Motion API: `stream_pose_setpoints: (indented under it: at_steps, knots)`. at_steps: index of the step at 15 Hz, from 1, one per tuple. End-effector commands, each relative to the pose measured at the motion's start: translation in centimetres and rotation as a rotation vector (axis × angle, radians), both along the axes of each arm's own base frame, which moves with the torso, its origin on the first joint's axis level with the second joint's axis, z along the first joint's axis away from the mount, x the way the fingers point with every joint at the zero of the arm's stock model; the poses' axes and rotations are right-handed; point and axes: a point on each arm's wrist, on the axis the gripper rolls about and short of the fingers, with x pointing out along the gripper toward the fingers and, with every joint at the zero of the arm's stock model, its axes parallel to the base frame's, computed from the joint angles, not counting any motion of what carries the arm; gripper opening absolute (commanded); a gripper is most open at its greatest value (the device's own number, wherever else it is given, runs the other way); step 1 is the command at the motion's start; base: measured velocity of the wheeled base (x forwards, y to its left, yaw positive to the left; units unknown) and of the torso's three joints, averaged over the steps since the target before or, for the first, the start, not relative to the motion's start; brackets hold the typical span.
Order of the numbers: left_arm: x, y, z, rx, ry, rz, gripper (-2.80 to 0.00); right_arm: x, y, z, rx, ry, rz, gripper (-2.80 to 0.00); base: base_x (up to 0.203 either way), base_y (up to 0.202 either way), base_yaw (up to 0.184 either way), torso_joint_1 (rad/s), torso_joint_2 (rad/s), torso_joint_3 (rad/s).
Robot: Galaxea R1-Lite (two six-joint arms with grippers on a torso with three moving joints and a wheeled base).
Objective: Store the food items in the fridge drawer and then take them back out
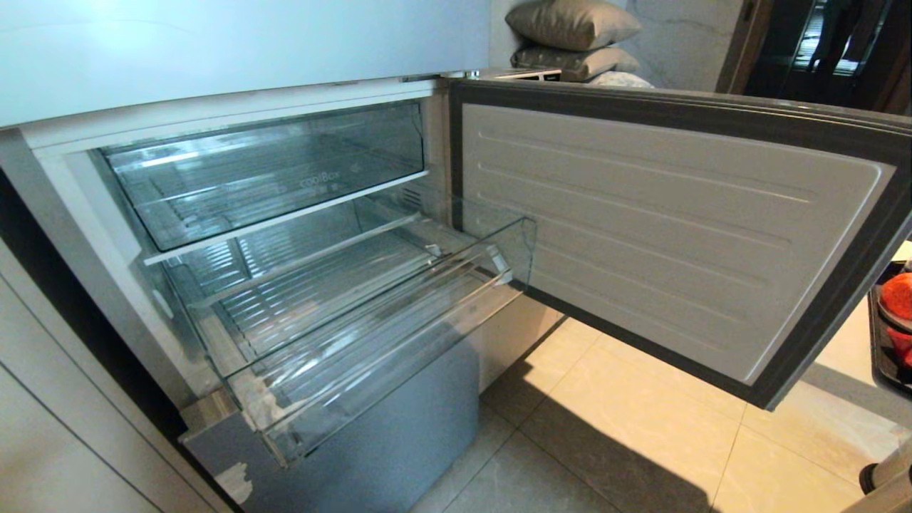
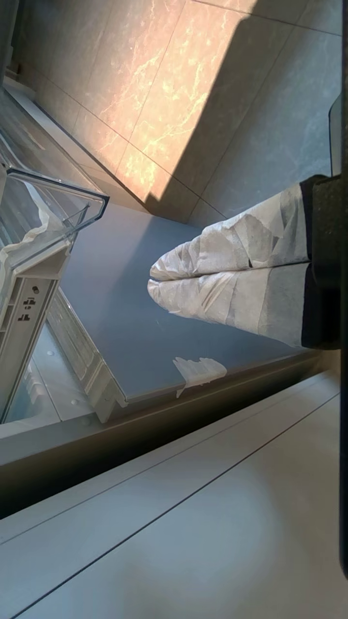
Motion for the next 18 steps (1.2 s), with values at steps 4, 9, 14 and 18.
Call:
stream_pose_setpoints:
  at_steps: [4, 9, 14, 18]
  knots:
    - [0.0, 0.0, 0.0, 0.0, 0.0, 0.001, -2.8, 4.3, -8.6, -1.1, -0.007, -0.024, -0.033, 0.0, 0.0, 0.0, 0.0, 0.0, 0.0, 0.0]
    - [0.0, 0.0, 0.0, 0.0, 0.0, 0.001, -2.8, 8.1, -14.1, -1.6, -0.032, -0.023, 0.005, 0.0, 0.0, 0.0, 0.0, 0.0, 0.0, 0.0]
    - [0.0, 0.0, 0.0, 0.0, 0.0, 0.001, -2.8, 11.8, -19.1, -3.4, -0.037, -0.034, 0.097, 0.0, 0.0, 0.0, 0.0, 0.0, 0.0, 0.0]
    - [0.0, 0.0, 0.0, 0.0, 0.0, 0.002, -2.8, 12.3, -21.7, -4.6, -0.051, -0.003, 0.085, 0.0, 0.0, 0.0, 0.0, 0.0, 0.0, 0.0]
